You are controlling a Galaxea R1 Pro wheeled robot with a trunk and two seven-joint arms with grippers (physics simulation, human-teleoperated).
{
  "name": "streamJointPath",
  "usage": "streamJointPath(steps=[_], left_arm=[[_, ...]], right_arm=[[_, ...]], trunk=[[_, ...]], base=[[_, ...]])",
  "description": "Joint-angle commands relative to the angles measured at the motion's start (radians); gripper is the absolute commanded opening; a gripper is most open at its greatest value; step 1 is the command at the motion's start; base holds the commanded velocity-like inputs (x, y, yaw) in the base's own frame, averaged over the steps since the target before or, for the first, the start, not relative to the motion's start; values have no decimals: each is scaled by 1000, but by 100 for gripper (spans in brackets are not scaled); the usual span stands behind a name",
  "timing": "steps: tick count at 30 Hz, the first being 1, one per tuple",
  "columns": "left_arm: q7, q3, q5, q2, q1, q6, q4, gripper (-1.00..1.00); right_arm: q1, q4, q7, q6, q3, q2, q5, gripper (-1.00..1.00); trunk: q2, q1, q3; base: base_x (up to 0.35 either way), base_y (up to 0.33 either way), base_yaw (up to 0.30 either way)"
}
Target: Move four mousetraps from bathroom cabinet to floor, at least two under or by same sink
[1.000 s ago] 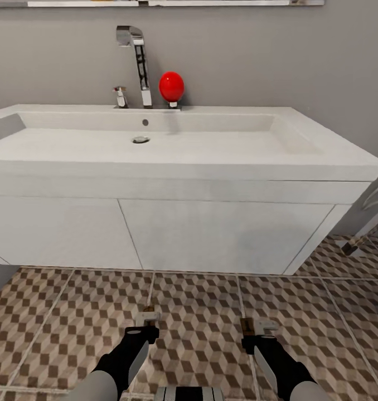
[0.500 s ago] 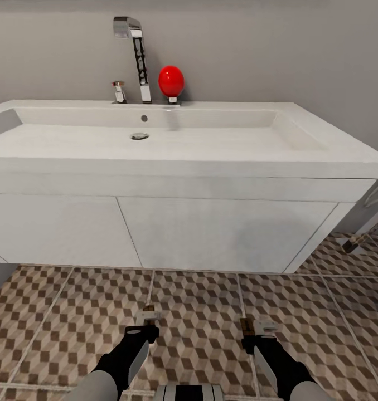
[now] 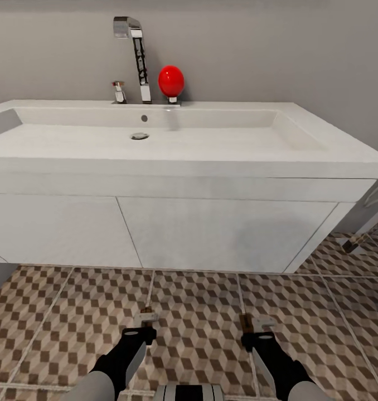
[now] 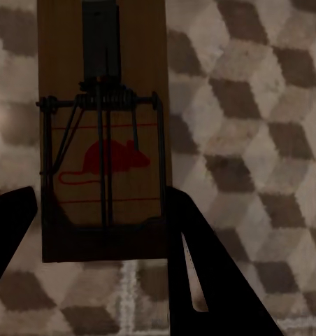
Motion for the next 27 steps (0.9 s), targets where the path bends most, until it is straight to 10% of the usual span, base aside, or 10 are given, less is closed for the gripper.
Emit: streamJointPath(steps=[1,27], left_arm=[[1,3,-6,0,0,7,-2,-100],[-1,2,-4,2,0,-1,-12,-100]], right_arm=[[0,-1,-5,-2,5,0,11,-100],[0,-3,14,-7,1,2,14,-100]], trunk=[[0,0,-1],[0,0,-1]], base=[[0,0,0],[0,0,-14]])
